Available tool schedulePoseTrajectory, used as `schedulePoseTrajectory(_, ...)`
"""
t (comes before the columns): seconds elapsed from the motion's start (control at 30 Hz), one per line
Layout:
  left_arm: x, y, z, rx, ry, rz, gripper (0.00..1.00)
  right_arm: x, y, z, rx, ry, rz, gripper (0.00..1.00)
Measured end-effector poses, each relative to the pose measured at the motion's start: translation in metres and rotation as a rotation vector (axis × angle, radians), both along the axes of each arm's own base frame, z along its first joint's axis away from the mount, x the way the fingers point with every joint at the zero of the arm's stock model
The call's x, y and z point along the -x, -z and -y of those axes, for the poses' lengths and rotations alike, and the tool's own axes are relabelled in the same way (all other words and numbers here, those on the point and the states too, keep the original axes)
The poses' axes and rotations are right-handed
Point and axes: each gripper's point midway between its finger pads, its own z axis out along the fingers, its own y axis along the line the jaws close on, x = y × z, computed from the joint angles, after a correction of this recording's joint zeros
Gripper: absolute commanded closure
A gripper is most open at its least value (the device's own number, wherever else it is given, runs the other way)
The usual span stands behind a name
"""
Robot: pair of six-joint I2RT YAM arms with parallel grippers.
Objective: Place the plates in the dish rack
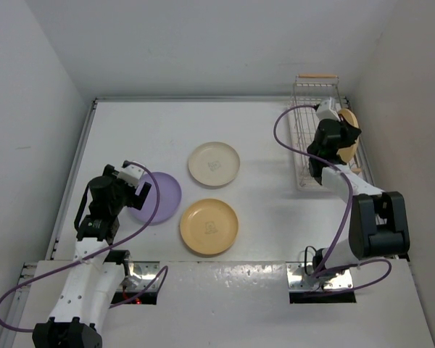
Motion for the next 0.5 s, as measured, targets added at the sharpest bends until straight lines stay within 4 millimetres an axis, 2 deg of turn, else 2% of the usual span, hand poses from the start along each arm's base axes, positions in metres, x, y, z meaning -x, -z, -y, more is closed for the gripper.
schedulePoseTrajectory(0.13,0.0,0.0,0.0,0.0,-0.001,0.0,0.0,0.004,0.008,-0.002,-0.029,-0.011,-0.004,1.0)
schedulePoseTrajectory(0.37,0.0,0.0,0.0,-0.001,-0.002,0.0,0.0,0.01,0.011,-0.001,-0.062,-0.035,-0.01,1.0)
schedulePoseTrajectory(0.43,0.0,0.0,0.0,-0.001,-0.002,0.0,0.0,0.011,0.012,-0.001,-0.065,-0.04,-0.013,0.93)
schedulePoseTrajectory(0.5,0.0,0.0,0.0,-0.001,-0.002,0.0,0.0,0.012,0.014,-0.001,-0.066,-0.053,-0.022,0.78)
